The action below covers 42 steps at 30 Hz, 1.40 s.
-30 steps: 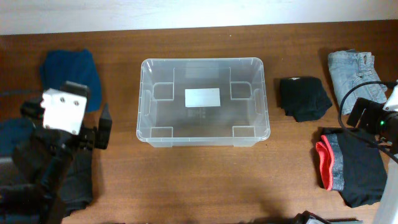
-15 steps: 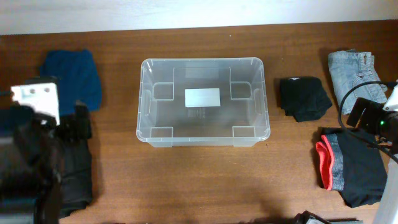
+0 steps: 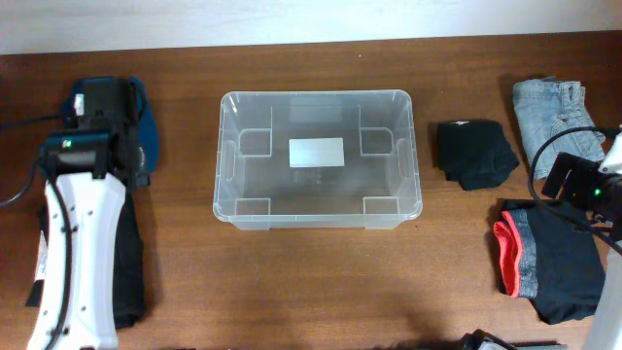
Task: Pack container
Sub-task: 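Move the left gripper down onto the black trousers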
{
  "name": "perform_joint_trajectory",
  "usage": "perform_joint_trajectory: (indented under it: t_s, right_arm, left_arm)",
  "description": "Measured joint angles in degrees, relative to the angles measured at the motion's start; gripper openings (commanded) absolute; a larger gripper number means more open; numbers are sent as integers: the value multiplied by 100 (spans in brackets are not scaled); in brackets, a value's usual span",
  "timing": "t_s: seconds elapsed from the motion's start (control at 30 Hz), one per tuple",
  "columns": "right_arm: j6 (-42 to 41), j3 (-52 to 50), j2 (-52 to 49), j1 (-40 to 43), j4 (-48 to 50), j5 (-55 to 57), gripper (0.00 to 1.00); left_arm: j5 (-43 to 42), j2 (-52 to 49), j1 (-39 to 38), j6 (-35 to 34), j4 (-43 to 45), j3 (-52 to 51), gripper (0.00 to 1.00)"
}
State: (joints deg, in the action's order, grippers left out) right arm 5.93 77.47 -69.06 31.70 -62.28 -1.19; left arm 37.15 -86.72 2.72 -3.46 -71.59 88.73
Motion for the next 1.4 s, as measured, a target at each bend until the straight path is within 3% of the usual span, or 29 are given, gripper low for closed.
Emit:
perform_joint_trajectory:
  t_s: [0.5,0.87,1.13,1.4]
  right_arm:
    - [0,0,0,0,-2,0,98]
    - [-2,0,0,0,-2,0,98]
    - [2,-2,0,0,0,0,98]
    - [-9,0,0,0,-2,0,98]
  left_arm:
    - [221,-616,662,90,162,0,99]
    - [-866,-1370,669,107,682,0,100]
    - [-518,-1939,669,2,195,0,99]
    - [70,-2424,669,-831,-474,-13,99]
